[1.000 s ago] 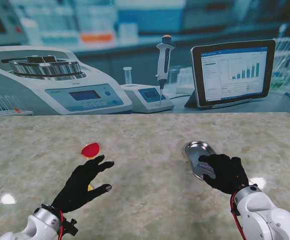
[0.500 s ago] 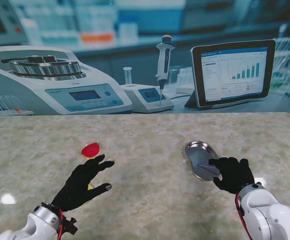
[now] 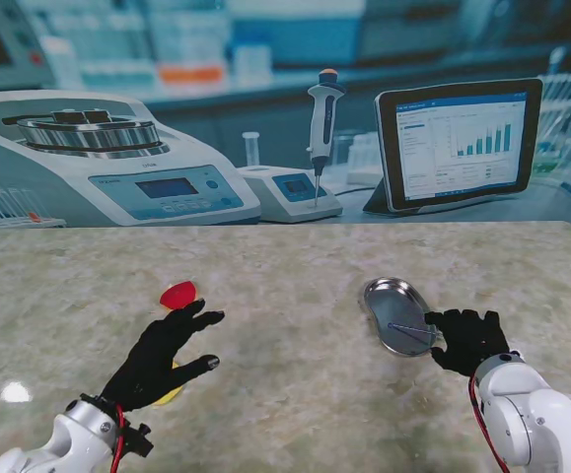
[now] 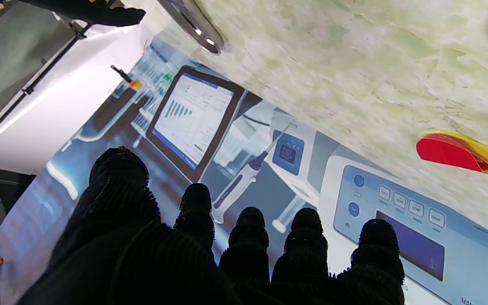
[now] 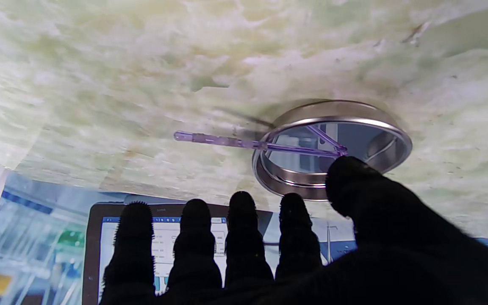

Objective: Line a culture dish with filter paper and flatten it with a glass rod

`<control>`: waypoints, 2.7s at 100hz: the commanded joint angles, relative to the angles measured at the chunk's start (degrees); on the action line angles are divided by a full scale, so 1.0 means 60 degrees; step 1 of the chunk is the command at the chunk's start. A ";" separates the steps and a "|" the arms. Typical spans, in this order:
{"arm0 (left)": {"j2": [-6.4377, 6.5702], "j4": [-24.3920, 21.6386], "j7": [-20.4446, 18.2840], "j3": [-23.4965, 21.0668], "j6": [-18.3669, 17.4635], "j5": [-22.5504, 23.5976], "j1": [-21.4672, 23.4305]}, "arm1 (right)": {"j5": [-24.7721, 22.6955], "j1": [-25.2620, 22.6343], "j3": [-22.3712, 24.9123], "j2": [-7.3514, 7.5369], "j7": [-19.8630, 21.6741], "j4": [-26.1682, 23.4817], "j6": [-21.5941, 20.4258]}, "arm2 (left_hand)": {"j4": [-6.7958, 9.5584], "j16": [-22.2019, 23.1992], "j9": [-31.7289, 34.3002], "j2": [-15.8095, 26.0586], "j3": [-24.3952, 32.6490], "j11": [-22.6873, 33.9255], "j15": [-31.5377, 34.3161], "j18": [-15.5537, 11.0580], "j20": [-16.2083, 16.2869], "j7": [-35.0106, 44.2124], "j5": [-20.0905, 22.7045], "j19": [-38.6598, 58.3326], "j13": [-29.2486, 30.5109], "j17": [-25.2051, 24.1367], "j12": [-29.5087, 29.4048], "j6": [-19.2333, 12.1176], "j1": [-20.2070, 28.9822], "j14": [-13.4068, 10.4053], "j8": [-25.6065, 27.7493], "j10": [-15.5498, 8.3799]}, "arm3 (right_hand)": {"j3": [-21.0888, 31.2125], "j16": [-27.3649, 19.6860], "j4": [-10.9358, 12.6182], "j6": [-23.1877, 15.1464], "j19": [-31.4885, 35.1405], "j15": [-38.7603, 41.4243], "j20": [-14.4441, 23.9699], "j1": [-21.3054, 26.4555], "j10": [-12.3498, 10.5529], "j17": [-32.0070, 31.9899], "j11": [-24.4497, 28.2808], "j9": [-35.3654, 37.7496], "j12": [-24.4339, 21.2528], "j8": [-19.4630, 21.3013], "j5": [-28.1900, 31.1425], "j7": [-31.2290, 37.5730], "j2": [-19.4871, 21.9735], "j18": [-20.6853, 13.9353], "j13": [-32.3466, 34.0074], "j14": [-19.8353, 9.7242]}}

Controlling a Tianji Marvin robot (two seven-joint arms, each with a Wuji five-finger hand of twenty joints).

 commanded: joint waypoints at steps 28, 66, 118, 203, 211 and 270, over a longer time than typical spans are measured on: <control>-0.0004 0.0036 -0.0015 -0.0066 0.0047 -0.0050 -0.0021 | -0.0061 0.0401 -0.0132 0.0074 0.0336 0.0582 0.0117 | 0.0322 -0.0218 -0.0261 0.0156 -0.0182 -0.0067 -0.0200 0.0019 -0.0466 -0.0053 -0.0085 -0.0544 -0.0308 -0.0054 0.0043 -0.0286 0.0280 -0.0033 -0.0018 -0.0264 | -0.0110 0.0186 -0.0308 0.0351 0.0381 0.0252 -0.0063 -0.0385 0.0330 0.0205 0.0276 -0.0047 0.0171 -0.0089 0.0204 0.0038 -0.0481 -0.0111 0.0370 0.0214; -0.0005 0.0080 0.0022 -0.0054 0.0077 0.0035 -0.0066 | -0.0073 0.0683 -0.0305 0.0131 0.0528 0.0944 -0.0055 | 0.0316 -0.0246 -0.0260 0.0107 -0.0179 -0.0085 -0.0200 0.0023 -0.0508 -0.0110 -0.0087 -0.0550 -0.0302 -0.0045 -0.0015 -0.0301 0.0349 -0.0055 -0.0049 -0.0257 | -0.0553 0.0319 -0.0674 0.0304 0.0759 0.0537 0.0092 -0.0503 0.0376 0.0476 0.0517 0.0295 0.0326 0.0061 0.0809 0.0479 -0.0799 -0.0104 0.0615 0.0310; -0.0005 0.0109 0.0052 -0.0034 0.0136 0.0114 -0.0099 | -0.0030 0.0872 -0.0482 0.0129 0.0150 0.1326 -0.0016 | 0.0301 -0.0246 -0.0262 0.0093 -0.0181 -0.0085 -0.0191 0.0022 -0.0532 -0.0113 -0.0081 -0.0541 -0.0305 -0.0046 -0.0048 -0.0295 0.0454 -0.0051 -0.0050 -0.0264 | 0.0060 0.0384 -0.0767 0.0244 0.1423 0.0939 0.0223 -0.0339 0.0408 0.0968 0.1127 0.0885 0.0638 0.0929 0.1350 0.1922 -0.0905 -0.0318 0.1088 0.0264; 0.0007 0.0100 0.0010 -0.0063 0.0186 0.0217 -0.0085 | -0.0003 0.1150 -0.0635 0.0139 -0.0268 0.1829 -0.0106 | 0.0291 -0.0359 -0.0264 0.0090 -0.0190 -0.0130 -0.0237 0.0003 -0.0613 -0.0239 -0.0077 -0.0579 -0.0297 -0.0037 -0.0201 -0.0300 0.0488 -0.0118 -0.0115 -0.0329 | 0.0726 0.0675 -0.0733 0.0480 0.2090 0.1555 0.0572 -0.0259 0.0558 0.1443 0.1642 0.0756 0.1034 0.1021 0.0961 0.1959 -0.1119 -0.0381 0.1363 0.0433; 0.0006 0.0099 0.0015 -0.0078 0.0183 0.0225 -0.0073 | 0.0029 0.1186 -0.0667 0.0134 -0.0391 0.1903 -0.0099 | 0.0291 -0.0373 -0.0265 0.0092 -0.0193 -0.0129 -0.0238 -0.0002 -0.0622 -0.0235 -0.0076 -0.0582 -0.0294 -0.0037 -0.0207 -0.0283 0.0494 -0.0120 -0.0113 -0.0315 | 0.0803 0.0831 -0.0777 0.0429 0.2404 0.1851 0.0780 -0.0225 0.0596 0.1701 0.1876 0.1077 0.1170 0.1035 0.1292 0.2138 -0.1127 -0.0373 0.1622 0.0473; 0.0003 0.0096 0.0026 -0.0131 0.0211 0.0265 -0.0032 | 0.0053 0.1418 -0.0868 0.0109 -0.1037 0.2298 -0.0019 | 0.0289 -0.0417 -0.0263 0.0108 -0.0195 -0.0128 -0.0237 -0.0001 -0.0665 -0.0217 -0.0077 -0.0588 -0.0294 -0.0032 -0.0231 -0.0299 0.0548 -0.0116 -0.0101 -0.0329 | 0.0943 0.1610 -0.1933 -0.0474 0.3565 0.3200 0.1678 0.1579 0.0532 0.3113 0.2748 0.3658 0.1984 -0.0554 0.2866 0.5481 -0.1649 -0.0321 0.3682 0.0760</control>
